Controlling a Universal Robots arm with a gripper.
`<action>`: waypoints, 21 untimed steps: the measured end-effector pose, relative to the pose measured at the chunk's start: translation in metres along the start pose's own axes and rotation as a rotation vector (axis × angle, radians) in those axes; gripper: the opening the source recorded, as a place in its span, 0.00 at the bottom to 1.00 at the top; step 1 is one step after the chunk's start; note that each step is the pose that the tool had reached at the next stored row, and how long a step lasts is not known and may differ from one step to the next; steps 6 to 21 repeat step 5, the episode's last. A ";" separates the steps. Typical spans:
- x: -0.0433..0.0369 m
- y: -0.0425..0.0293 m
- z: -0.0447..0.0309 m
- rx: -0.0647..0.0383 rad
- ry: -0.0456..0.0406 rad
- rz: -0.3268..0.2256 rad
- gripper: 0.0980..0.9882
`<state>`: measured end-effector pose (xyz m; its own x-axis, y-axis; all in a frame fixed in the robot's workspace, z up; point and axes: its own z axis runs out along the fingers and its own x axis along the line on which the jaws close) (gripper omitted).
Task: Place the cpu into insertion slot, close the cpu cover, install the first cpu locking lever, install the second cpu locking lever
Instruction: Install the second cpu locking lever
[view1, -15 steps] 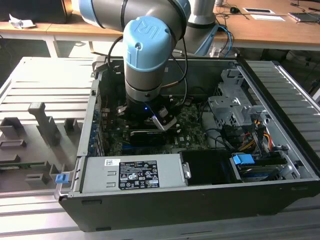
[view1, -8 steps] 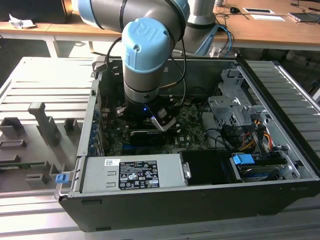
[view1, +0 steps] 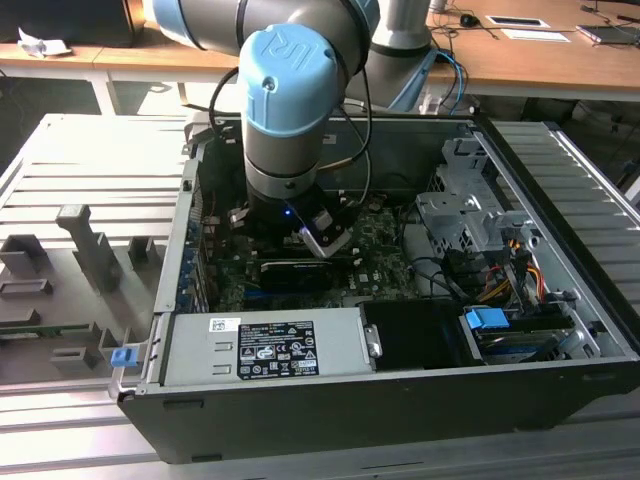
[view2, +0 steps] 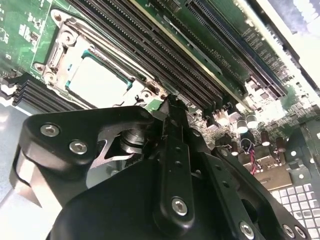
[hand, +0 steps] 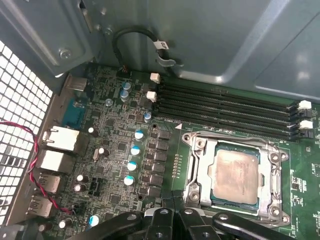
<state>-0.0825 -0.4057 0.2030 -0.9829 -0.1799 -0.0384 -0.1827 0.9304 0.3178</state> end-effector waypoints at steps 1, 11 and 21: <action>0.0010 0.0004 -0.0006 0.000 -0.0026 -0.001 0.01; 0.0013 0.0021 -0.0043 0.002 -0.0049 -0.001 0.01; 0.0013 0.0021 -0.0043 0.002 -0.0049 -0.001 0.01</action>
